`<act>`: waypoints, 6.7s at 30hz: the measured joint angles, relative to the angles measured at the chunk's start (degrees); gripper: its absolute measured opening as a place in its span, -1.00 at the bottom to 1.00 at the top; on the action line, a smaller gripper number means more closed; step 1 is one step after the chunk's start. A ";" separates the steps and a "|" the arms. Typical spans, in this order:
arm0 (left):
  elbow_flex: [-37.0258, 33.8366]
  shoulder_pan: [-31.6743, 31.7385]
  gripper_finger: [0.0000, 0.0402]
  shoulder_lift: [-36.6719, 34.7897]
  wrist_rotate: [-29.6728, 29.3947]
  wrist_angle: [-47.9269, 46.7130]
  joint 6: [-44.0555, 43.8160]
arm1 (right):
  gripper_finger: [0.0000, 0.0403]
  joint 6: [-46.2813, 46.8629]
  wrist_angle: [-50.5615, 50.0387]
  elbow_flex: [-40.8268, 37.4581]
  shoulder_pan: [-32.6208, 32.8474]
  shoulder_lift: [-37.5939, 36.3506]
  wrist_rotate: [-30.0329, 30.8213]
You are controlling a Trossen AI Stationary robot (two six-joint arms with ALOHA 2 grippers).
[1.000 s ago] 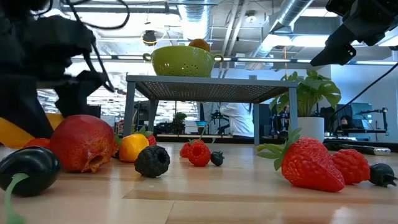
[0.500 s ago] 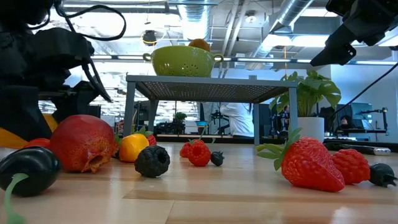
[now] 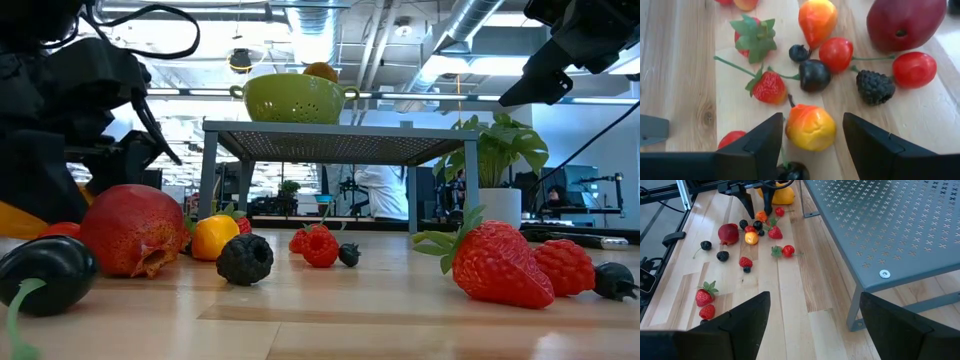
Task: Pick & Place Fruit
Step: Put the peach into the green strainer bowl on the shelf, then put the red cherry into the green strainer bowl on the shelf
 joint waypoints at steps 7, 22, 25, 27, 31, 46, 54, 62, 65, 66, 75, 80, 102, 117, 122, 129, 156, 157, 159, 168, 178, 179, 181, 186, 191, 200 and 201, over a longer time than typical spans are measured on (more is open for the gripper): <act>0.00 0.00 -0.13 2.27 -0.05 1.34 0.02 | 0.50 0.00 0.00 0.00 0.00 0.00 0.00; -0.09 -0.04 -0.26 -0.68 0.22 4.93 0.21 | 0.50 0.02 0.00 0.00 0.00 0.00 0.00; -0.09 -0.04 -0.26 -4.97 0.17 4.78 0.22 | 0.50 0.00 0.00 0.00 -0.02 0.02 0.02; -0.09 -0.04 -0.26 -8.56 -0.06 5.06 0.48 | 0.50 0.01 0.00 0.00 0.00 0.02 0.01; -0.09 -0.04 -0.26 -15.78 -3.16 6.51 3.96 | 0.50 0.02 0.00 0.00 -0.01 0.00 0.01; 0.02 15.82 -0.26 -26.23 -9.33 42.98 32.58 | 0.50 0.02 0.00 0.00 0.00 0.01 0.01; 0.02 29.34 -0.26 -21.38 -9.33 42.78 29.17 | 0.50 0.02 -0.02 0.00 0.00 0.00 0.02; 0.02 31.89 -0.26 -14.07 -9.31 42.61 27.04 | 0.50 0.02 -0.01 0.00 -0.01 0.00 0.00; 0.02 31.89 -0.26 -12.34 -9.29 42.65 27.04 | 0.50 0.00 0.00 0.00 0.00 0.00 0.02; 0.02 31.89 -0.26 -11.93 -9.29 42.65 27.04 | 0.50 0.00 -0.01 0.00 -0.01 0.01 0.01; 0.02 31.89 -0.25 -11.91 -9.35 42.81 27.54 | 0.50 0.02 -0.01 0.00 -0.01 0.00 0.00; 0.09 31.78 -0.08 -12.13 -9.38 42.67 28.63 | 0.50 0.02 0.00 0.00 -0.02 0.00 0.02; 0.07 8.11 0.14 -17.44 -9.44 36.71 27.99 | 0.50 0.02 0.00 0.00 -0.01 0.00 0.00; 0.04 0.90 0.09 -17.40 -10.37 2.04 5.38 | 0.50 0.00 0.00 0.00 0.00 0.00 0.00; 0.02 1.11 0.07 -17.39 -10.40 -5.01 -2.48 | 0.50 0.02 0.00 0.00 -0.01 0.00 0.01; 0.00 1.13 0.06 -15.18 -10.57 -5.66 -4.89 | 0.50 0.01 -0.01 0.00 -0.01 0.00 0.00; 0.20 7.02 0.06 0.20 -6.34 -5.35 -10.97 | 0.50 0.02 -0.01 0.00 0.00 0.00 0.00; 0.16 7.02 0.06 0.23 -6.06 -5.51 -10.97 | 0.50 0.00 -0.02 0.00 -0.02 0.00 0.00; 0.15 7.02 0.06 0.24 -5.68 -5.49 -10.97 | 0.50 0.02 -0.02 0.00 -0.02 0.02 0.02; 0.12 6.97 0.03 0.24 -5.40 -5.61 -10.95 | 0.50 0.02 0.00 0.00 -0.02 0.00 0.02; 0.09 6.97 -0.36 0.26 -5.38 -5.65 -10.86 | 0.50 0.01 -0.01 0.00 -0.01 0.00 0.01; 0.08 6.97 -0.39 0.26 -5.38 -5.65 -10.80 | 0.50 0.00 -0.02 0.00 -0.01 0.00 0.01; 0.07 6.97 -0.44 0.26 -5.38 -5.65 -10.80 | 0.50 0.02 0.00 0.00 0.00 0.00 0.02; -0.02 6.97 -0.43 -0.23 -5.21 -5.73 -10.80 | 0.50 0.02 -0.02 0.00 0.00 0.00 0.02; -0.11 6.97 -0.36 -3.74 -4.41 -4.99 -10.82 | 0.50 0.02 0.00 0.00 -0.02 0.00 0.02; -0.02 6.97 -0.45 -13.90 -4.83 10.56 -7.16 | 0.50 0.02 0.00 0.00 0.00 0.00 0.02; 0.00 6.97 -0.43 -14.90 -4.85 13.51 -5.39 | 0.50 0.01 -0.02 0.00 0.00 0.01 0.01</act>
